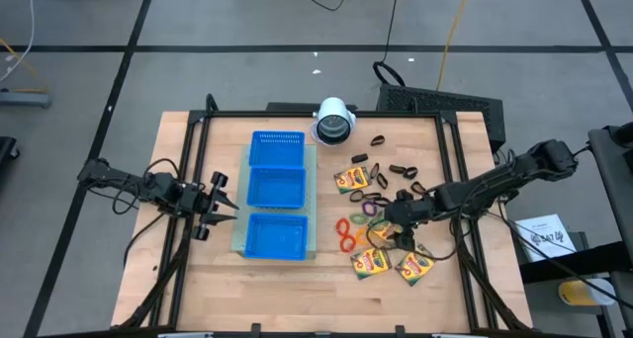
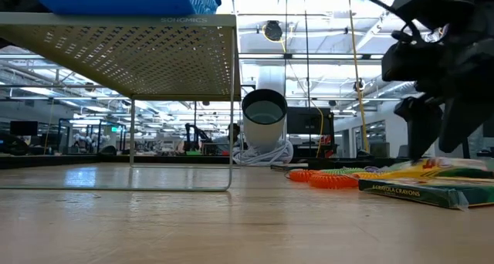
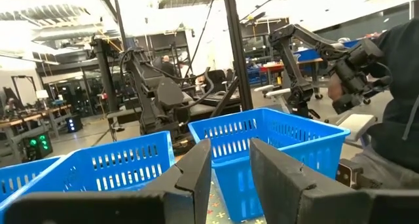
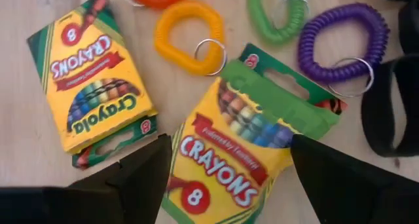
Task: Pick & Place Office Desk Supplies
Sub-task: Put the crayon box into the top blue bin on the shelf
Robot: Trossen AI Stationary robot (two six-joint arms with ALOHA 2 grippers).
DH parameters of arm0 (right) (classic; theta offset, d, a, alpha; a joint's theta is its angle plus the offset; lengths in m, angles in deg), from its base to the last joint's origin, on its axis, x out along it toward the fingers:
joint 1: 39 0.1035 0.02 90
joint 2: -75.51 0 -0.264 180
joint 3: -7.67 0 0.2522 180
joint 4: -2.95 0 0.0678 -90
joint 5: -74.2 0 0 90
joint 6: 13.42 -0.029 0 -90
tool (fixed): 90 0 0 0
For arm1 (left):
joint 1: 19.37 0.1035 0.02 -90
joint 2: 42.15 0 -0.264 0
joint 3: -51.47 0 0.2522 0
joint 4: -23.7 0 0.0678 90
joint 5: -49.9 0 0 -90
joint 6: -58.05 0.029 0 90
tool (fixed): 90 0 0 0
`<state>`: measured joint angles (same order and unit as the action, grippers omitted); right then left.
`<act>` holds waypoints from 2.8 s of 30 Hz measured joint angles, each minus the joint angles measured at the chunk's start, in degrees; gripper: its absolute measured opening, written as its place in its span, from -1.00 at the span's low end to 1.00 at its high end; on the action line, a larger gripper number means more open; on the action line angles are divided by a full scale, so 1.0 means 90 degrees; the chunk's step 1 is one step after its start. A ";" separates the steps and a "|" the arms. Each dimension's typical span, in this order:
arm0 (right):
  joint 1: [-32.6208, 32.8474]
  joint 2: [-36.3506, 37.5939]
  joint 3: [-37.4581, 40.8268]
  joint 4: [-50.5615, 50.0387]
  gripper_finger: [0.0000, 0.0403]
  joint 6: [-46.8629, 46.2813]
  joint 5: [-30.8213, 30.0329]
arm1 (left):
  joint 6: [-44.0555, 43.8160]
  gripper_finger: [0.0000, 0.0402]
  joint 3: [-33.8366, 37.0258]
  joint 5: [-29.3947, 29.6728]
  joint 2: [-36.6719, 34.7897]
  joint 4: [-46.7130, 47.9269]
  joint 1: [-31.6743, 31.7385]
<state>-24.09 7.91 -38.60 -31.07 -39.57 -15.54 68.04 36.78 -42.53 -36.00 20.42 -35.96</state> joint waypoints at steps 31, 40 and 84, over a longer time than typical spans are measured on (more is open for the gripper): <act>-0.0866 0.0396 0.1329 0.0415 0.37 -0.3143 0.2398 | 0.0245 -0.43 0.0000 -0.0002 -0.0002 0.0002 0.0001; -0.0866 0.0382 0.1341 0.0734 -0.14 -0.2783 0.2630 | 0.0228 -0.43 0.0000 -0.0002 0.0001 0.0005 0.0001; -0.0896 0.2772 0.1355 0.5507 -0.89 0.3661 -0.3141 | 0.0517 -0.43 0.0002 0.2961 0.0000 -0.1627 0.0001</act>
<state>-32.15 32.86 -26.41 18.49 -6.62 -43.81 72.69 36.80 -15.88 -36.00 5.78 -35.95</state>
